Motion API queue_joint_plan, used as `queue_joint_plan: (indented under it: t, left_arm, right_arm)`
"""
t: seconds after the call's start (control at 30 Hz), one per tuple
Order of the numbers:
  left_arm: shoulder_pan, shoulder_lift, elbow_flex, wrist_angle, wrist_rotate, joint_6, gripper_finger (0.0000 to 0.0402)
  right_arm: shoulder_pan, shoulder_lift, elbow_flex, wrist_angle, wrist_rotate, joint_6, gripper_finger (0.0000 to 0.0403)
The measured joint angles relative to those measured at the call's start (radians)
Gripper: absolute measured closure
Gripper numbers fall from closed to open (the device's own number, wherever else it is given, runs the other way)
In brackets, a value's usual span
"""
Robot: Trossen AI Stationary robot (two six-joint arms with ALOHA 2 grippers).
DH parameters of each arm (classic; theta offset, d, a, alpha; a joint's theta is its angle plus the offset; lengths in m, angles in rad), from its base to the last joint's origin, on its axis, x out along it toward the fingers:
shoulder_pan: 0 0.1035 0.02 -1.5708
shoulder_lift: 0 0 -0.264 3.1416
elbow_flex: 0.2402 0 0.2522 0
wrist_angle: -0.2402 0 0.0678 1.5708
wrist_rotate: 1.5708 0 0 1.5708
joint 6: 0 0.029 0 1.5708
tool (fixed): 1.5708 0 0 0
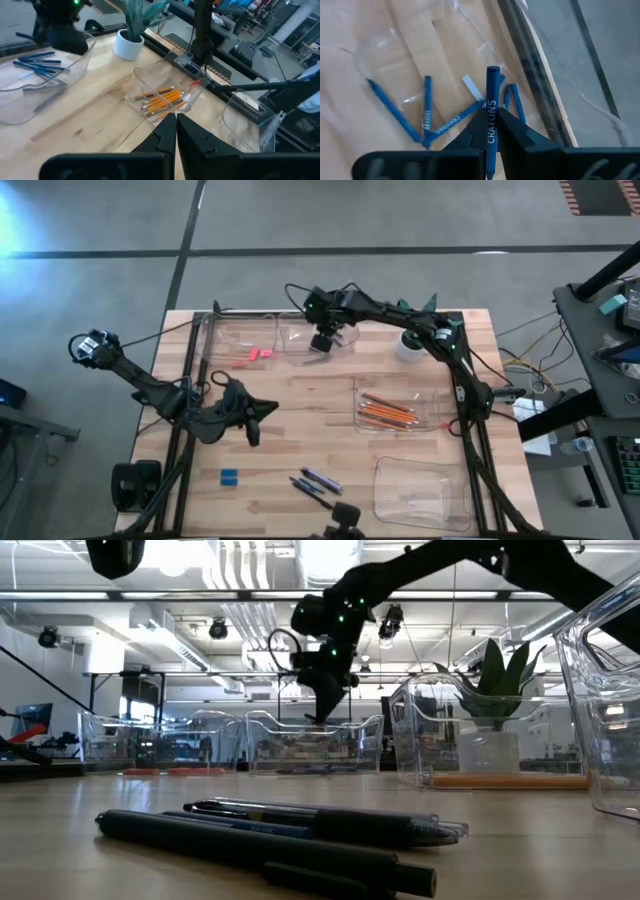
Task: Sort crayons/erasers/pens/pencils in bins
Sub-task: Put the blue crayon into the top right transparent bin
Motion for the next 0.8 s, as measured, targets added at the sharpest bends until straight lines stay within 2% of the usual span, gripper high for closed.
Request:
queue_joint_plan:
  t: [0.23,0.8]
  left_arm:
    - [0.008,0.0,0.0,0.016,-0.056,-0.005,0.0402]
    - [0.007,0.0,0.0,0.094,-0.047,-0.008,0.0402]
  right_arm:
    - [-0.03,0.025,-0.01,0.036,-0.004,-0.009,0.038]
    - [-0.037,0.038,-0.094,0.053,-0.008,0.033,0.037]
